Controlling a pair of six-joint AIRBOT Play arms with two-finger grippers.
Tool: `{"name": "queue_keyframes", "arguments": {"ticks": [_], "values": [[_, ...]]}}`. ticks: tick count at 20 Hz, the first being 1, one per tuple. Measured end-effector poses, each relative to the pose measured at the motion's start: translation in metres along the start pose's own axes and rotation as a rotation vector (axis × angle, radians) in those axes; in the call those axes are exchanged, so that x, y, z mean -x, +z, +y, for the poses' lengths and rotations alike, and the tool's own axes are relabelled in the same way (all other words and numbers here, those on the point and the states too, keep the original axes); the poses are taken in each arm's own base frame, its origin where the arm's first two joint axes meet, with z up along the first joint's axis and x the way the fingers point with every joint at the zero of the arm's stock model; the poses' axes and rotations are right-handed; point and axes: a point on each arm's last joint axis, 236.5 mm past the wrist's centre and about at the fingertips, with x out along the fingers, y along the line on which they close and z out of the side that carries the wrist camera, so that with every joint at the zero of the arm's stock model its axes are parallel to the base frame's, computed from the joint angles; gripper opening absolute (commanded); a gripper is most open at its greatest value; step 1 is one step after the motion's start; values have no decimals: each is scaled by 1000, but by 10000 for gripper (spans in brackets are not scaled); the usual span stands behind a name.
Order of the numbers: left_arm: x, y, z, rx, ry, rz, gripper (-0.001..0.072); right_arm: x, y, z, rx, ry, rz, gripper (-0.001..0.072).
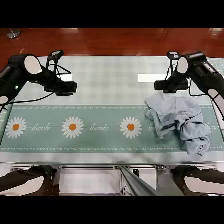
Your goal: Fold the shirts.
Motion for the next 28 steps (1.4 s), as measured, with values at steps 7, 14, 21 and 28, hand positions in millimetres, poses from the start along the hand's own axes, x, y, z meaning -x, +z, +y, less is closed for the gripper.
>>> {"name": "queue_keyframes", "arguments": {"ticks": [7, 14, 21, 28], "values": [[0, 0, 0, 0, 0, 0, 19, 0, 0, 0, 0, 0, 0, 17], [0, 5, 0, 0, -1, -20, 20, 0, 1, 0, 0, 1, -3, 17], [2, 32, -1, 0, -6, -133, 221, 2, 28, 7, 3, 28, -118, 18], [-4, 32, 7, -5, 2, -122, 702, 8, 32, -30, 14, -83, -118, 632]]}}
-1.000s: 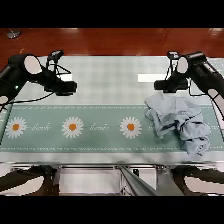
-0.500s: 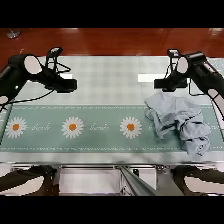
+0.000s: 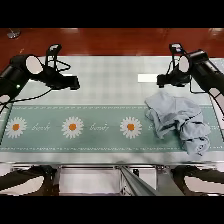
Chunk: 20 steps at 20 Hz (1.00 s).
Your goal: Fold the shirts.
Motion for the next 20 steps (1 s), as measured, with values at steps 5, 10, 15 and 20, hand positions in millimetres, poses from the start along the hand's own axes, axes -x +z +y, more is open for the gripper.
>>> {"name": "queue_keyframes", "arguments": {"ticks": [5, 10, 15, 20], "values": [[24, -31, 9, -44, 6, 39, 702, 8, -68, -102, -124, -160, 192, 631], [33, -103, -29, -20, -111, 21, 702, -5, -162, -115, -289, -69, 256, 632], [9, -147, -37, 54, -143, 34, 702, -43, -200, -89, -351, 34, 293, 83], [13, -133, -18, 70, -108, 3, 702, -25, -138, -73, -328, 162, 149, 18]]}}
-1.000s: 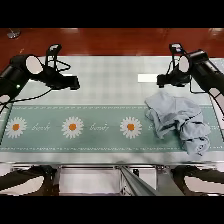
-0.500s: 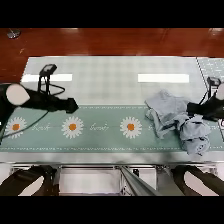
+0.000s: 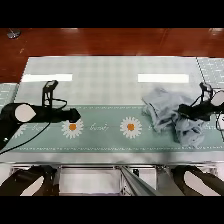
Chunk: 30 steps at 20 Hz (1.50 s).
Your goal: Fold the shirts.
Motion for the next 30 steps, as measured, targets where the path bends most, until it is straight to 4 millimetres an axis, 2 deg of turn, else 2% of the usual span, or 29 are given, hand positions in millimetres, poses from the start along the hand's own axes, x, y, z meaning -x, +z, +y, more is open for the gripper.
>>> {"name": "queue_keyframes", "arguments": {"ticks": [2, 5, 7, 10, 12, 14, 15, 16, 17, 19, 22, 26, 28, 29, 30], "values": [[26, 22, 15, 4, 41, -54, 702, 44, 42, 17, 28, 50, -138, 18], [73, 38, 29, 11, 81, -147, 702, 147, 96, 45, 76, 133, -410, 18], [97, 33, 27, 10, 76, -196, 702, 222, 113, 65, 126, 180, -587, 17], [112, 15, 12, 21, 15, -247, 702, 329, 112, 99, 224, 258, -816, 17], [111, 2, 5, 34, -26, -246, 702, 386, 99, 125, 299, 323, -927, 17], [105, -9, 1, 48, -53, -233, 702, 422, 79, 149, 377, 387, -980, 18], [102, -12, 0, 53, -61, -226, 702, 428, 68, 160, 418, 413, -972, 18], [100, -14, 0, 58, -67, -221, 702, 427, 57, 172, 460, 439, -941, 18], [98, -15, 0, 61, -70, -219, 702, 417, 44, 187, 511, 465, -885, 18], [96, -13, -1, 68, -77, -226, 702, 376, 17, 219, 615, 500, -721, 18], [94, -10, 0, 75, -81, -233, 702, 288, -26, 274, 743, 530, -456, 18], [88, -9, 2, 84, -79, -220, 702, 166, -79, 347, 804, 545, -180, 18], [83, -9, 4, 92, -77, -204, 702, 118, -109, 385, 785, 596, -64, 19], [80, -9, 5, 97, -76, -192, 702, 100, -123, 401, 767, 624, -11, 59], [77, -9, 6, 103, -74, -179, 702, 84, -136, 416, 744, 653, 43, 353]]}}
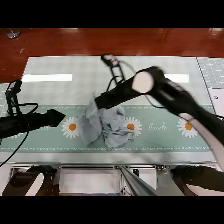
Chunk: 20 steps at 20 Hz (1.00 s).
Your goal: Fold the shirts.
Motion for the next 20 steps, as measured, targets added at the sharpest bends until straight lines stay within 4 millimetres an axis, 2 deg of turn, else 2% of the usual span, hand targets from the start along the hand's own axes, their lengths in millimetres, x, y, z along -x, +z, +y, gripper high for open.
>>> {"name": "queue_keyframes", "arguments": {"ticks": [1, 2, 3, 5, 7, 8, 10, 11, 13, 15, 17, 20], "values": [[-3, -1, 2, 7, 2, 14, 702, -17, -1, 9, -25, 46, 18, 639], [-7, -2, 3, 14, 2, 27, 702, -29, -1, 16, -44, 92, 33, 627], [-10, -3, 3, 23, 1, 42, 702, -33, 3, 20, -53, 126, 39, 627], [-15, -5, 3, 39, -6, 64, 702, -21, 18, 13, -75, 163, 30, 626], [-19, -7, 3, 51, -12, 82, 702, 16, 36, -12, -91, 156, -3, 627], [-20, -8, 3, 54, -13, 90, 702, 39, 44, -31, -93, 128, -25, 627], [-25, -14, 5, 46, -14, 127, 702, 92, 44, -83, -108, 18, -57, 626], [-29, -20, 7, 41, -14, 155, 701, 118, 36, -113, -133, -53, -70, 626], [-41, -42, 12, 15, -26, 245, 701, 155, 5, -167, -224, -168, -81, 626], [-57, -61, 10, -22, -79, 307, 701, 166, -43, -203, -360, -217, -67, 626], [-74, -67, 4, -33, -149, 311, 701, 153, -90, -214, -494, -196, -43, 626], [-101, -66, -3, -20, -222, 290, 699, 111, -147, -204, -607, -128, 30, 626]]}}
